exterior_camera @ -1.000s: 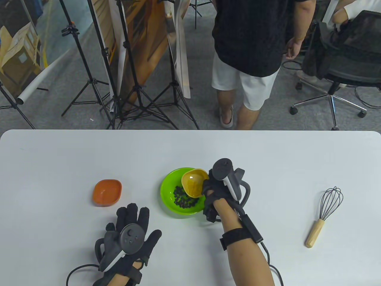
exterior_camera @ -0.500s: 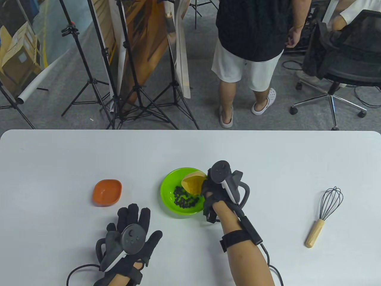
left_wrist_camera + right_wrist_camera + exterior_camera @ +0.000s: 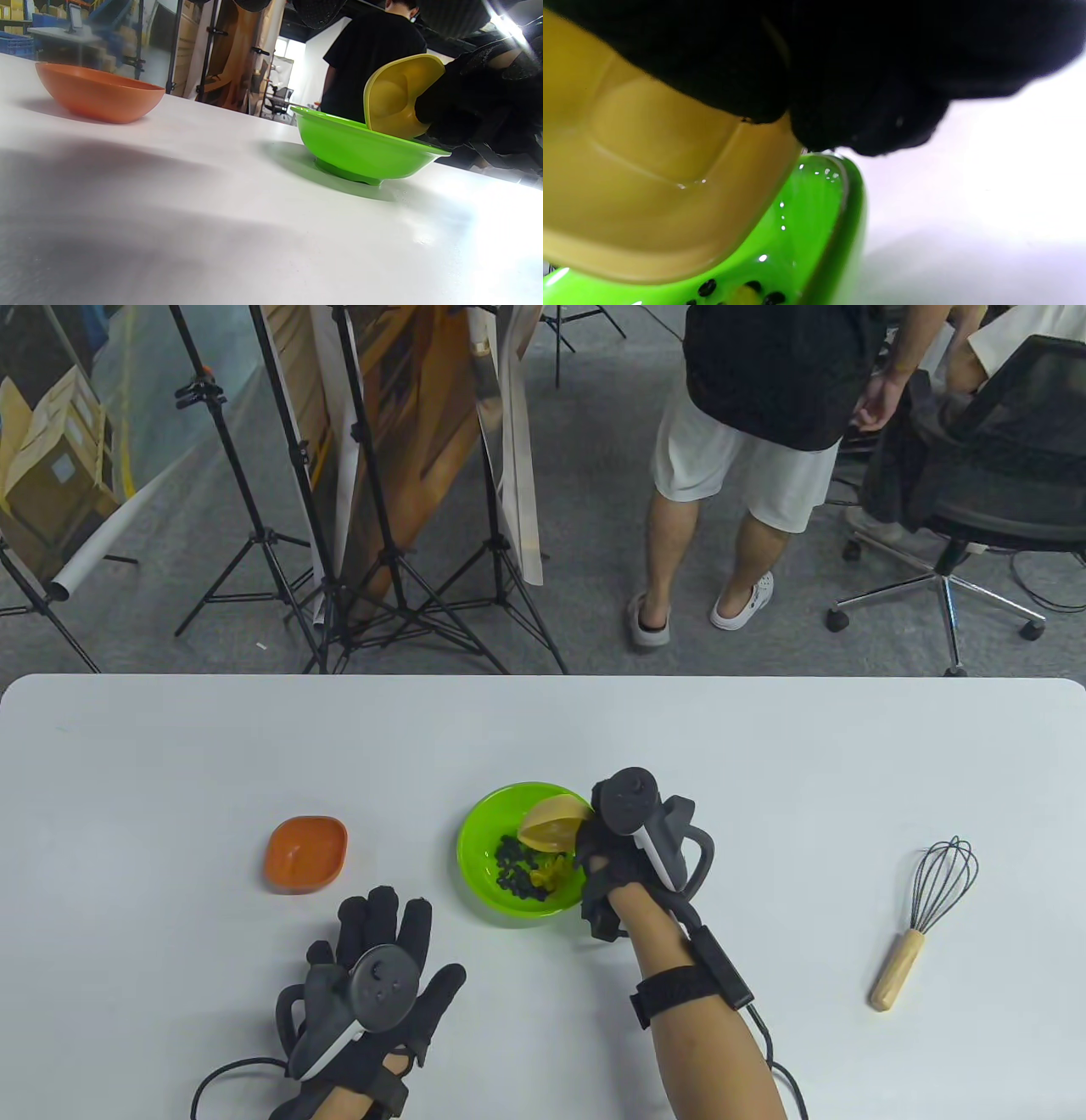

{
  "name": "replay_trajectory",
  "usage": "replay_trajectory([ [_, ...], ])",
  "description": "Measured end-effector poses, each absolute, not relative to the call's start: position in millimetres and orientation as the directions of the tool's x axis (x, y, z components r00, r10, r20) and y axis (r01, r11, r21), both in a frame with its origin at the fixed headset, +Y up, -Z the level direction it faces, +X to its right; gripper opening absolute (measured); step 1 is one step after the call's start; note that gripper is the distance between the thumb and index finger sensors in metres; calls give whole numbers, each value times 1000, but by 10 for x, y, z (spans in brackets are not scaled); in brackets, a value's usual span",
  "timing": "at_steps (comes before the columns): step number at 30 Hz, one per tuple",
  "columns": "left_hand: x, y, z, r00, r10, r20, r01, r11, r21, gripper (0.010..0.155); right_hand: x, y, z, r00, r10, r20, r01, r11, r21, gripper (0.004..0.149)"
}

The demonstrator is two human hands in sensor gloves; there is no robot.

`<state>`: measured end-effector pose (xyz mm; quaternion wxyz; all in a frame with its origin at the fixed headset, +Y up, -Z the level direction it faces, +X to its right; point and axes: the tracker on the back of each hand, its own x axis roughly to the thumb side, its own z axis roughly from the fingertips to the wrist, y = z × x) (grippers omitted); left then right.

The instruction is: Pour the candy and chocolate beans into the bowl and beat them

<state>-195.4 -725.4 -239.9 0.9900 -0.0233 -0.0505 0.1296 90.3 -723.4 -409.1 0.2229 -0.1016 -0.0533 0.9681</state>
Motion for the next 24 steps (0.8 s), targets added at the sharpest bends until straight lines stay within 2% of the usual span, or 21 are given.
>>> replay_trajectory([
  [11,-1951,-7259,-2398,962,255,98,-250,966,-63,84,1135,-7125,-4065,-826,532,-185,-507,-845,-167,38],
  [18,-1938,-7265,-2395,962,252,104,-247,967,-65,84,1482,-7046,-4006,-831,510,-220,-491,-860,-140,41],
  [24,-1930,-7269,-2391,962,250,107,-243,967,-70,84,1946,-7152,-3909,-828,461,-318,-449,-886,-117,41],
])
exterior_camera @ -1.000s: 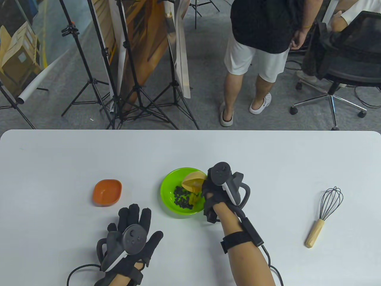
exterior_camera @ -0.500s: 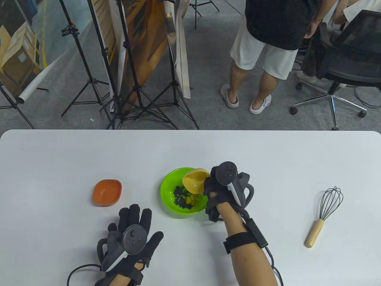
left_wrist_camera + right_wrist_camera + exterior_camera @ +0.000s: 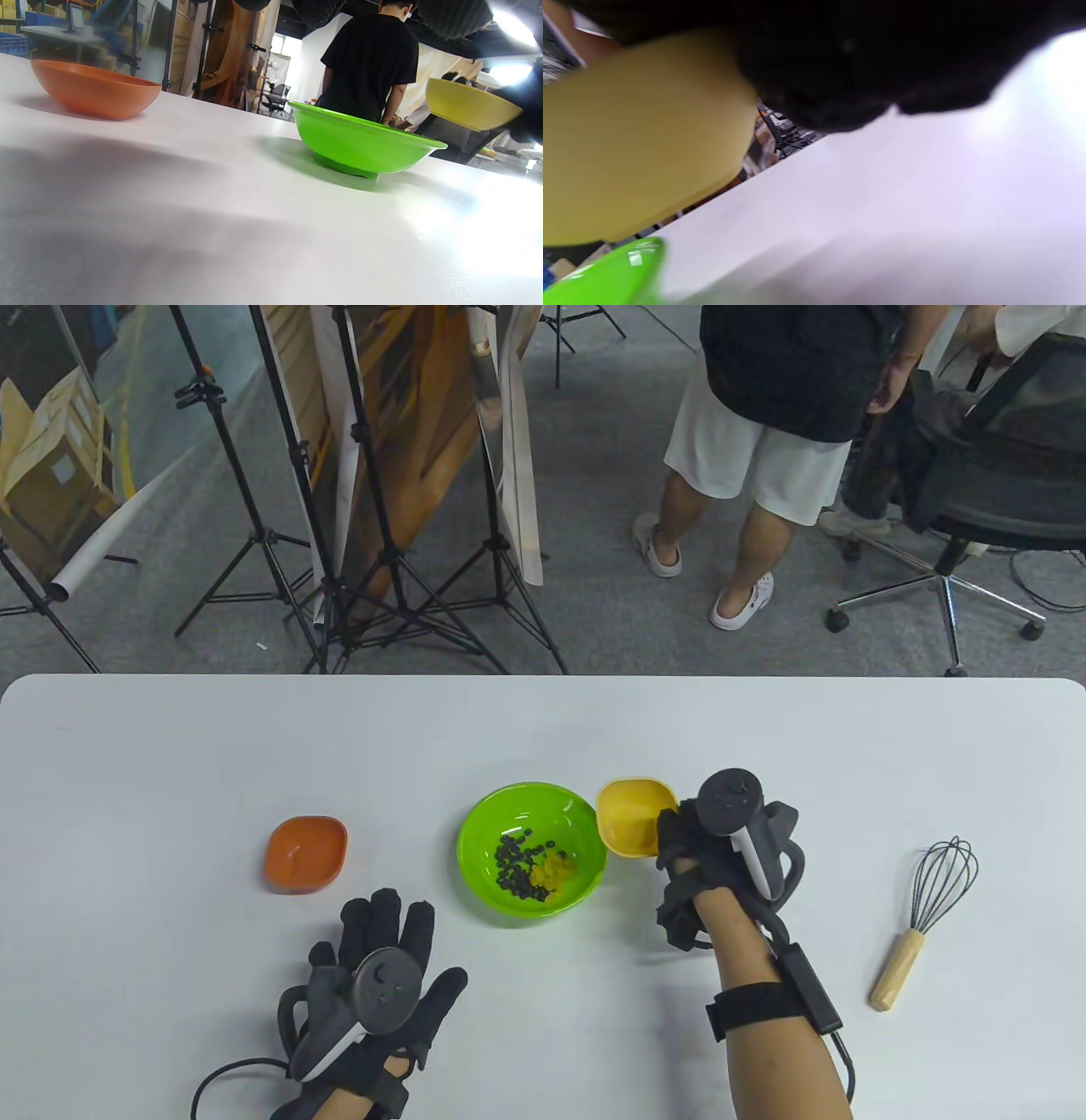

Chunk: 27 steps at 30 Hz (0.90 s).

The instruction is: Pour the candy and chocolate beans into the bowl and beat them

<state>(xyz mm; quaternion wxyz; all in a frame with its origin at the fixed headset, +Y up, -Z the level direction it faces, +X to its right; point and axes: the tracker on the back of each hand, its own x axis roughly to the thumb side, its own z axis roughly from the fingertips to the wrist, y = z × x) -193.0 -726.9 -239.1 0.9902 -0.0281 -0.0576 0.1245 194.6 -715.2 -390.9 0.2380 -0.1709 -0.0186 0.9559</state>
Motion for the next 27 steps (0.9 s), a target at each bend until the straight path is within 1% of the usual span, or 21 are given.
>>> replay_trajectory([
  [6,-1894,-7277,-2379,963,244,115,-237,969,-75,84,2415,-7387,-3783,-805,414,-425,-411,-906,-102,41],
  [10,-1889,-7280,-2376,963,242,116,-234,969,-76,84,2594,-7550,-3726,-803,368,-469,-379,-922,-75,41],
  [16,-1870,-7292,-2370,965,235,120,-226,971,-81,84,2690,-7727,-3685,-784,359,-506,-383,-922,-60,41],
  [27,-1883,-7296,-2379,965,234,118,-225,971,-85,84,2695,-7817,-3682,-786,334,-520,-364,-930,-48,42],
])
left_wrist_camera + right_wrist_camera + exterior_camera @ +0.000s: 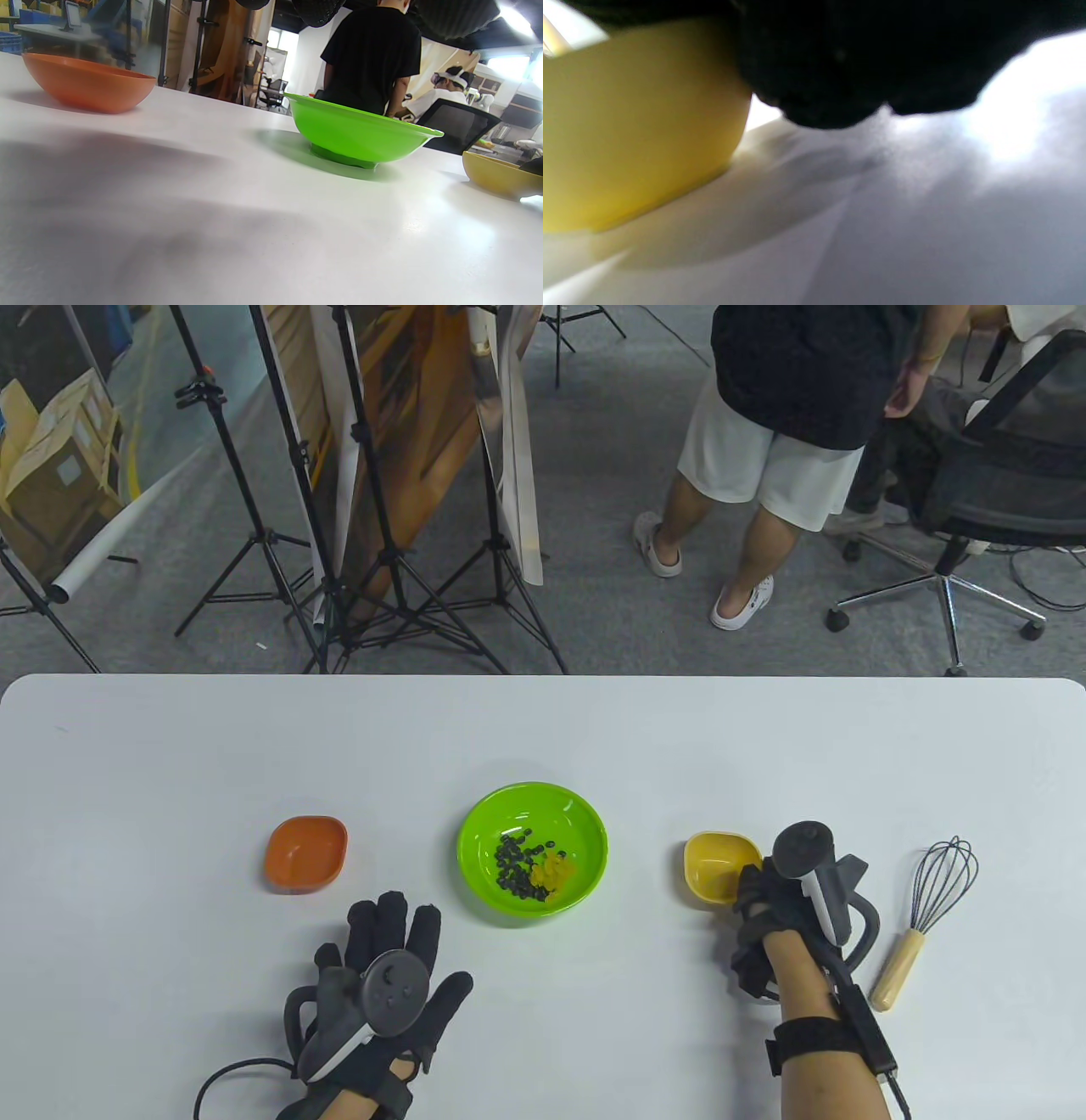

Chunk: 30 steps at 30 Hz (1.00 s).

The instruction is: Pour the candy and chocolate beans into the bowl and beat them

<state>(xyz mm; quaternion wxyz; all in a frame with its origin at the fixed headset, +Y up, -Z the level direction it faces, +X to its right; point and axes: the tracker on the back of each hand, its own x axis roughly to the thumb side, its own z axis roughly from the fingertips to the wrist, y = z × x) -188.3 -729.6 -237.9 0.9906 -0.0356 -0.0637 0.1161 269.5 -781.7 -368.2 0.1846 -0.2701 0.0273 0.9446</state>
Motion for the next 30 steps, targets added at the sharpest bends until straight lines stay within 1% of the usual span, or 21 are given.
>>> replay_trajectory([
  [3,-1883,-7297,-2380,965,234,118,-225,971,-86,84,2705,-7814,-3668,-778,345,-525,-373,-926,-56,44],
  [5,-1883,-7297,-2380,965,234,118,-225,971,-86,84,2725,-7788,-3645,-780,343,-523,-367,-928,-61,54],
  [10,-1882,-7303,-2383,964,234,122,-225,971,-87,84,2840,-7583,-3520,-784,326,-528,-326,-940,-96,68],
  [15,-1849,-7316,-2364,963,231,138,-220,971,-95,84,3093,-7400,-3312,-737,353,-576,-326,-933,-154,76],
  [19,-1831,-7317,-2346,962,230,146,-218,971,-95,84,3292,-7316,-3129,-718,309,-623,-277,-949,-151,81],
  [23,-1820,-7333,-2340,961,228,153,-214,971,-103,84,3448,-7304,-2969,-703,244,-668,-224,-967,-117,85],
  [26,-1806,-7360,-2355,962,231,149,-214,970,-118,84,3567,-7347,-2884,-692,205,-692,-198,-976,-92,90],
  [27,-1799,-7364,-2354,960,237,149,-220,968,-121,84,3623,-7370,-2861,-685,166,-709,-162,-984,-73,91],
  [30,-1775,-7367,-2335,959,233,158,-216,969,-120,84,3727,-7456,-2826,-655,132,-744,-174,-984,-21,93],
])
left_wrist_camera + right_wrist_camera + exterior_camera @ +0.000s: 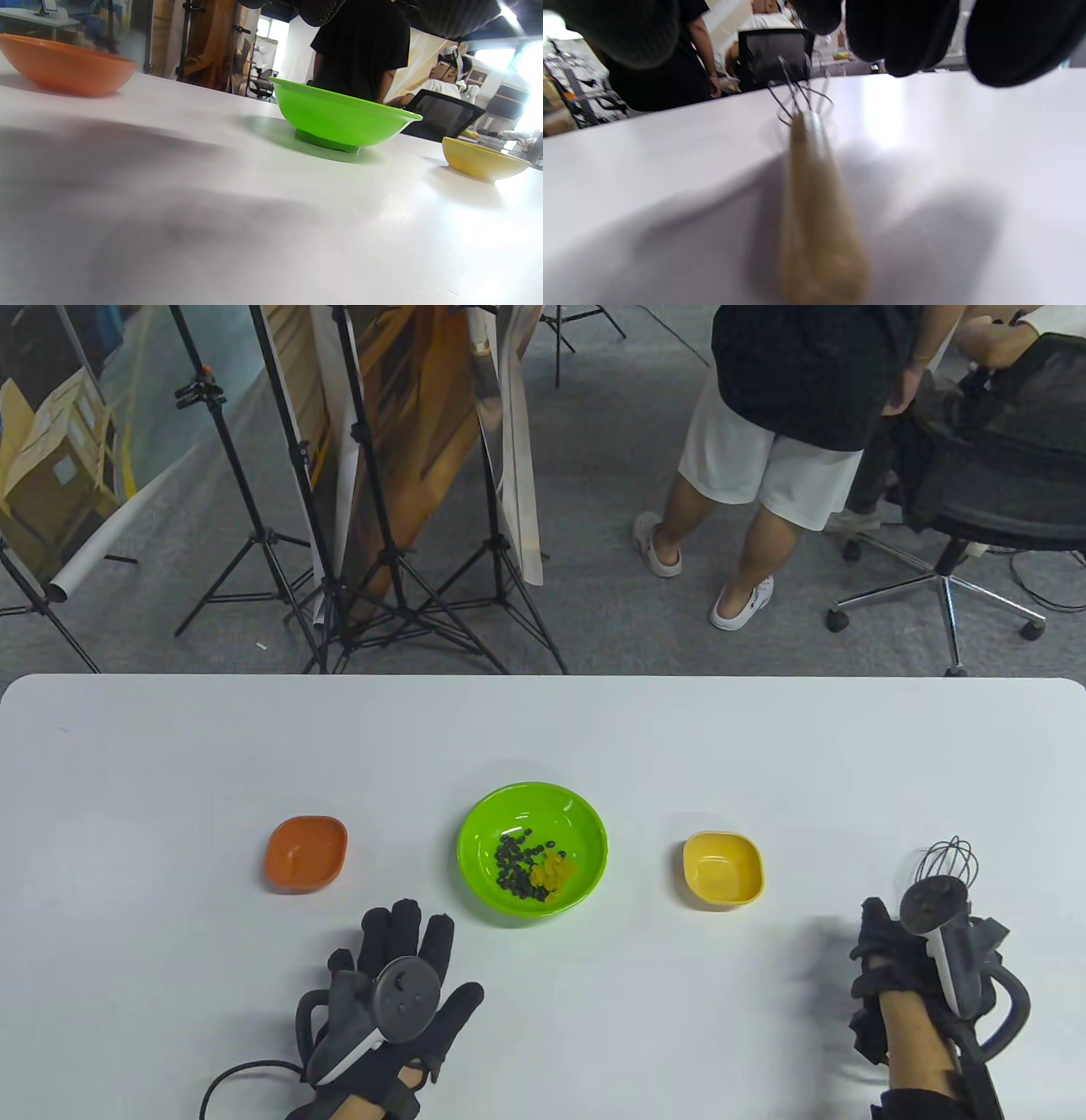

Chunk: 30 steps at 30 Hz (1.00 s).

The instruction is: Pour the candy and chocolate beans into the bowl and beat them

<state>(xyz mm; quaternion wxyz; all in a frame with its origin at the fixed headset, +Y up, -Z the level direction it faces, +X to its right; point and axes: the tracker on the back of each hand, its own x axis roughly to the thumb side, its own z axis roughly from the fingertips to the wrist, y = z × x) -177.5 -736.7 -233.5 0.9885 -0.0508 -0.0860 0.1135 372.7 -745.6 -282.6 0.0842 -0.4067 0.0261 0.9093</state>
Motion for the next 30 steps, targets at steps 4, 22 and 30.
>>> replay_trajectory([
  [4,-1767,-7377,-2334,960,229,158,-211,970,-125,84,3818,-7643,-2808,-613,98,-784,-241,-968,67,92],
  [22,-1781,-7378,-2344,963,222,155,-204,971,-124,84,3809,-7847,-2874,-561,15,-827,-159,-983,90,60],
  [30,-1771,-7384,-2344,963,219,158,-200,972,-127,84,3668,-7602,-2903,-630,133,-765,-166,-986,-35,60],
])
